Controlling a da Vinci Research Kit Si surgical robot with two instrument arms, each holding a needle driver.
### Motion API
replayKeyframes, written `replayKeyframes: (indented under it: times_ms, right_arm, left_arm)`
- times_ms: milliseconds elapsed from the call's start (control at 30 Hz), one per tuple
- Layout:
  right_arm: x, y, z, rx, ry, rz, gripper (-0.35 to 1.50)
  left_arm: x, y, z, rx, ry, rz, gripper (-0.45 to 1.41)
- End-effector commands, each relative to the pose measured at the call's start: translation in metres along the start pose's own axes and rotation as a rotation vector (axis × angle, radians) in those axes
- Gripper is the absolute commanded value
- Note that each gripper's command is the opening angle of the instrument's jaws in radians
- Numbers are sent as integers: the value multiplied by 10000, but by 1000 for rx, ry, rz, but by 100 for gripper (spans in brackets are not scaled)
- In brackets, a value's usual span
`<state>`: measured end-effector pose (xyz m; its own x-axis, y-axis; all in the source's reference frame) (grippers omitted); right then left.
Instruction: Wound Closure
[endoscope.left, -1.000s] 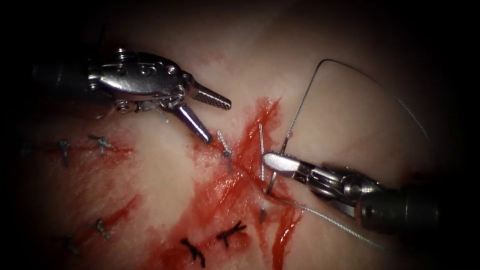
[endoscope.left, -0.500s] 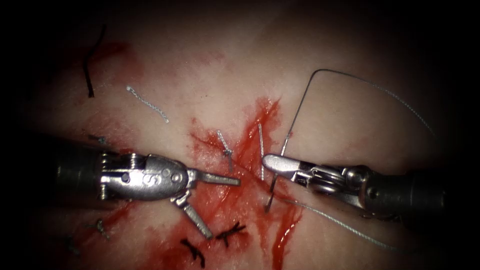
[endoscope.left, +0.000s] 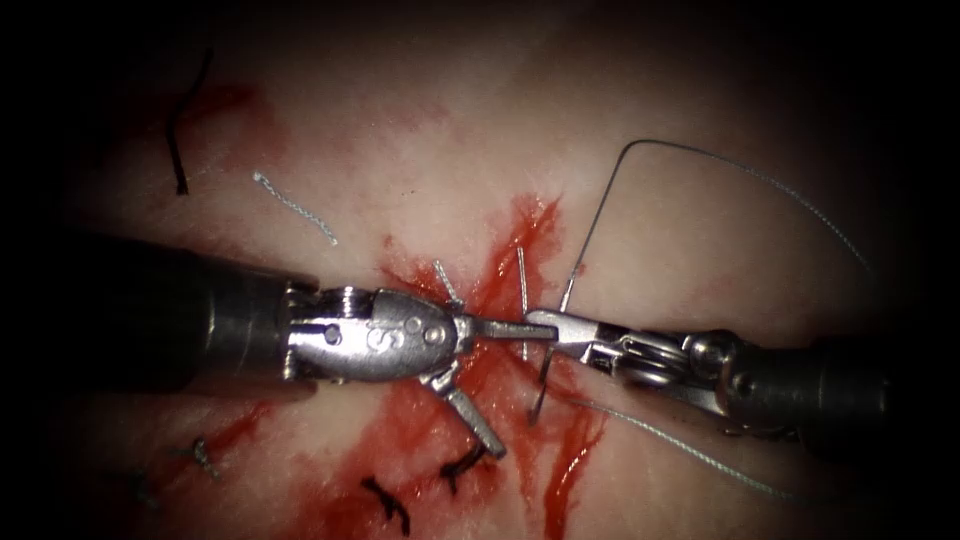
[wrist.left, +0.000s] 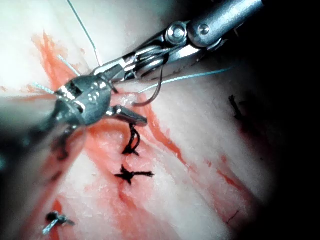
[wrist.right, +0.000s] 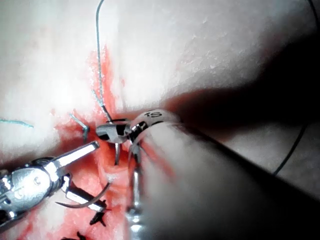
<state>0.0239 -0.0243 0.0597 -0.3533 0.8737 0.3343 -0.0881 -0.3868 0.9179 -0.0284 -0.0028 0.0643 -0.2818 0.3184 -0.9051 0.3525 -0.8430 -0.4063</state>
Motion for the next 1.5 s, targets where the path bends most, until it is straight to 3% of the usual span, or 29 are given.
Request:
replayKeyframes:
  times_ms: [33, 200, 300, 367, 600, 667, 700, 733, 800, 867, 933, 1067, 1233, 1400, 1467, 1500]
  right_arm:
    - [-3, 3, 7, 1, -2, -2, -35]
    - [-2, 3, 6, -1, -2, -2, -35]
    - [-1, 4, 6, -1, -5, -2, -35]
    - [-1, 4, 6, -1, -2, -2, -35]
    - [-1, 4, 6, -3, 20, -44, -35]
    - [-2, 5, 5, -3, 22, -127, -35]
    - [-3, 5, 5, -2, 25, -210, -27]
    - [-5, 4, 5, -2, 31, -435, 27]
    - [-7, 1, 4, -1, 36, -599, 39]
    - [-7, -3, 5, -5, 41, -767, 44]
    - [-6, -9, 5, -6, 46, -903, 78]
    - [2, -24, 3, -11, 54, -1004, 109]
    - [13, -48, -7, -31, 81, -1071, 118]
    - [34, -85, -7, -83, 126, -1191, 108]
    - [42, -96, -4, -100, 138, -1224, 86]
    - [47, -102, -1, -112, 142, -1252, 57]
  left_arm:
    - [-4, 0, 8, 0, 10, 4, 84]
    - [1, 6, 16, -12, 44, -30, 59]
    - [2, 9, 16, -36, 40, -82, 7]
    - [1, 12, 14, -47, 34, -151, -45]
    - [0, 18, 6, -91, 28, -188, -45]
    - [-1, 16, 5, -86, 20, -289, -45]
    - [-1, 16, 5, -75, 18, -348, -45]
    - [-1, 12, 3, -47, 33, -451, -45]
    - [0, 10, 0, -46, 70, -498, -45]
    - [5, 9, -7, 22, 124, -660, -45]
    - [16, 10, -15, 92, 169, -776, -45]
    - [41, 8, -30, 138, 237, -1123, -45]
    - [65, 2, -50, 76, 312, -1462, -45]
    - [84, -7, -82, -31, 489, -1705, -45]
    - [91, -9, -94, -45, 535, -1732, -45]
    - [95, -10, -99, -58, 563, -1747, -45]
